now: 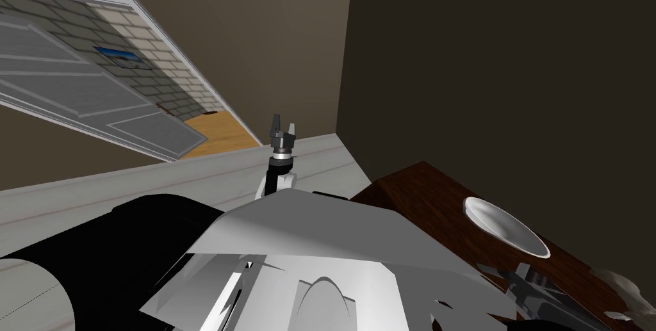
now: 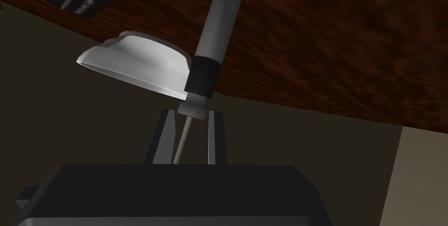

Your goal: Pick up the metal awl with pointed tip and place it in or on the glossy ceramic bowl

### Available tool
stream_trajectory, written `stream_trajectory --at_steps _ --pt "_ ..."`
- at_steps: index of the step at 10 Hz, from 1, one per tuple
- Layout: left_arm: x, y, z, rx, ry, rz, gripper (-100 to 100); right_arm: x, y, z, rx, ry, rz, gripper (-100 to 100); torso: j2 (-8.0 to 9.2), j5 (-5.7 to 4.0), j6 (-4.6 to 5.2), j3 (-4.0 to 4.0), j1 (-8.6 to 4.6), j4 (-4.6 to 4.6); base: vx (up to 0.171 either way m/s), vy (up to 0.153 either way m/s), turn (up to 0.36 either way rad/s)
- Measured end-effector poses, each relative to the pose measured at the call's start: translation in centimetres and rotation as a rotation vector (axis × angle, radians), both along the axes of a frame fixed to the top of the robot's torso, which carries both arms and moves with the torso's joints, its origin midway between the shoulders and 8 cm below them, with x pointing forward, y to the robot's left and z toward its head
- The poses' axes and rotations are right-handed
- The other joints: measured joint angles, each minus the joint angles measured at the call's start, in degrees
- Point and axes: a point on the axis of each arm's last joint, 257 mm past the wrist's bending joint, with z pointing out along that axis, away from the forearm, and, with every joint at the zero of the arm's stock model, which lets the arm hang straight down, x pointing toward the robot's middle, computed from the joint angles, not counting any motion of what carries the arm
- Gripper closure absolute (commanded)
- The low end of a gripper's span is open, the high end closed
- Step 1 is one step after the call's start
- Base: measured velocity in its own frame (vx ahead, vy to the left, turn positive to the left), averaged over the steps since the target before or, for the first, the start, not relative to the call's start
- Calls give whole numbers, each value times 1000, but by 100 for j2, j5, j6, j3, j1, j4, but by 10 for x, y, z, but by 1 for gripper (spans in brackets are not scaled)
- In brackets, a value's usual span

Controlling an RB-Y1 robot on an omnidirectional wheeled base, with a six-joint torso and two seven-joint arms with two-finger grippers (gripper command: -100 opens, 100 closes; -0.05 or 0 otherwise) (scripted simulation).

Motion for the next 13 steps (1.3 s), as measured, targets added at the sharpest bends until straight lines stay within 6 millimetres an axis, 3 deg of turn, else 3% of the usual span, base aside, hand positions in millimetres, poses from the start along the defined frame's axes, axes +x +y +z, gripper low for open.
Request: stream_trajectory --at_steps 9,13 --pt "0 0 0 0 0 0 0 -85 -42 26 54 32 -143 100 -22 3 -1 -13 9 -3 85 34 53" --pt "0 0 0 0 0 0 0 -117 -63 50 55 48 -205 100 -16 5 -10 -10 -7 -3 44 -8 128"
